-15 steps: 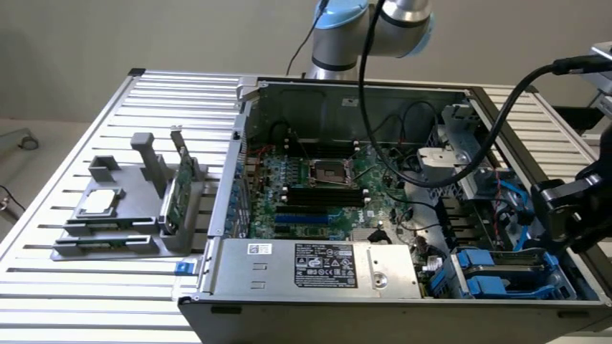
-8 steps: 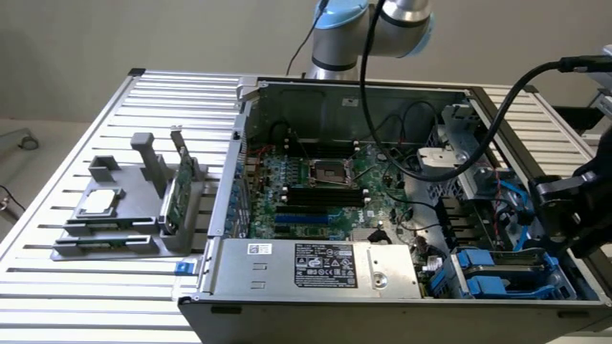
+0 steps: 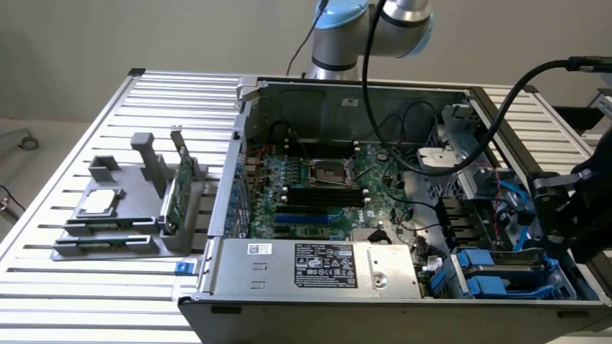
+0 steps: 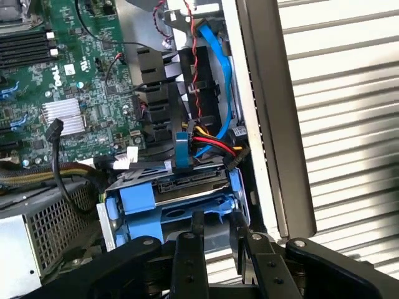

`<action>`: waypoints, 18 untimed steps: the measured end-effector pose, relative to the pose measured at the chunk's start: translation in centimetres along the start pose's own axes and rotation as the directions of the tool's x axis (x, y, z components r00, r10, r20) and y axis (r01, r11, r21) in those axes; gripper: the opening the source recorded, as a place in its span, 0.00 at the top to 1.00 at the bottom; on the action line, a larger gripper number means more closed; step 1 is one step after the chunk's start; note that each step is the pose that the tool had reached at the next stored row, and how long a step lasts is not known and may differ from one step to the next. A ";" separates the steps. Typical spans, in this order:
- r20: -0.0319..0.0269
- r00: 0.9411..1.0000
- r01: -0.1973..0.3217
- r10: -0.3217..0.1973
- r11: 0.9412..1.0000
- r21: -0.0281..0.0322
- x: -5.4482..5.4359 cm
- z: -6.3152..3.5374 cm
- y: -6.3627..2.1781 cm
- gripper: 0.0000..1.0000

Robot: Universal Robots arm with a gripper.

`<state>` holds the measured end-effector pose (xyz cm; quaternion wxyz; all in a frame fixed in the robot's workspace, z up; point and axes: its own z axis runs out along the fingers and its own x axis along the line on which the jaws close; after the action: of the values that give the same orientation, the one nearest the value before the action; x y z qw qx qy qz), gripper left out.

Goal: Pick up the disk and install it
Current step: 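Insert the disk into the insertion slot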

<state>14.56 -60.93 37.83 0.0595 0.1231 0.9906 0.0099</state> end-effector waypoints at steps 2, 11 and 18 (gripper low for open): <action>0.001 0.999 -0.036 0.036 0.999 0.004 0.0 0.05 0.00 0.69; 0.009 0.980 -0.197 0.197 0.980 0.022 0.0 0.31 -0.01 0.69; 0.012 0.956 -0.292 0.292 0.956 0.030 0.1 0.62 -0.02 0.69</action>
<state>14.55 -60.93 37.20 0.0593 0.2691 0.9613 0.0023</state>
